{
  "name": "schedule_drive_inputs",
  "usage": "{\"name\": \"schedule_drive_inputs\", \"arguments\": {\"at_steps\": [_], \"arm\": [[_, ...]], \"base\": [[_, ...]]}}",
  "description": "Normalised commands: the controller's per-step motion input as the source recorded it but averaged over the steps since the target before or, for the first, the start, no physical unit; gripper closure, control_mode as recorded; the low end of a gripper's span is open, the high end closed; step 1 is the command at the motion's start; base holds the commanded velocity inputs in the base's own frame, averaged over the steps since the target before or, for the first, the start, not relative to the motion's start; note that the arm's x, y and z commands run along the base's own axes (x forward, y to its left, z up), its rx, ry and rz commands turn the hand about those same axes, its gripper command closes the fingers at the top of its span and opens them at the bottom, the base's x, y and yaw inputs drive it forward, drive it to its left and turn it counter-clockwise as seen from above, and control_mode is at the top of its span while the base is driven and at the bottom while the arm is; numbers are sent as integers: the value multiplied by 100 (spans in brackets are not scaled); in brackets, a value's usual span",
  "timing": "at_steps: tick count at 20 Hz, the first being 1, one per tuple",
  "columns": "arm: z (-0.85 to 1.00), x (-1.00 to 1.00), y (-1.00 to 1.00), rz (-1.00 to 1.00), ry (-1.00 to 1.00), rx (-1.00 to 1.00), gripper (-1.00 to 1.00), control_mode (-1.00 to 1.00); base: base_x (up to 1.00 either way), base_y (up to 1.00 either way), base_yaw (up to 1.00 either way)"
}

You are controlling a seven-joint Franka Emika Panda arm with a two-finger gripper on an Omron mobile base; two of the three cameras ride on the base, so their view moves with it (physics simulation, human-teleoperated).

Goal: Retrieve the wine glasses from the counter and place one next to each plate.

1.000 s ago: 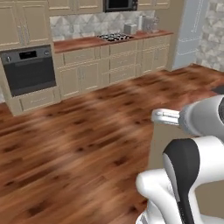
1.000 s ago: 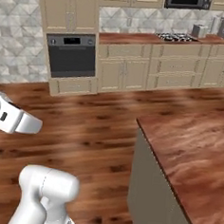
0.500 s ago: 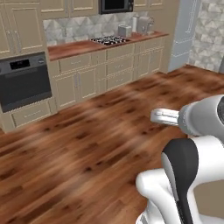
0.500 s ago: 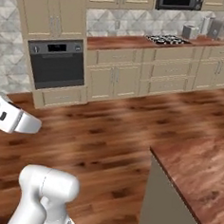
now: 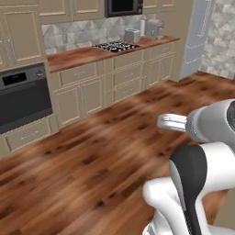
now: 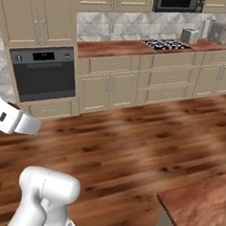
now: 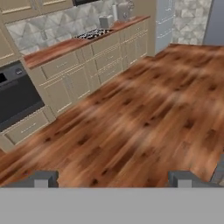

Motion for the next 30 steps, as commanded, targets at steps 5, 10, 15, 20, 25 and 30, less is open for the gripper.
{"name": "schedule_drive_inputs", "arguments": {"at_steps": [5,10,15,20,25,30], "arm": [[0,0,0,0,0,0,-100,100],[0,0,0,0,0,0,-100,100],[0,0,0,0,0,0,-100,100],[0,0,0,0,0,0,-100,100],[0,0,0,0,0,0,-100,100],[0,0,0,0,0,0,-100,100]], "base": [[100,-7,-4],[100,-3,-4],[100,-1,-4],[100,0,-3],[100,-11,-6],[100,-34,-16]]}}
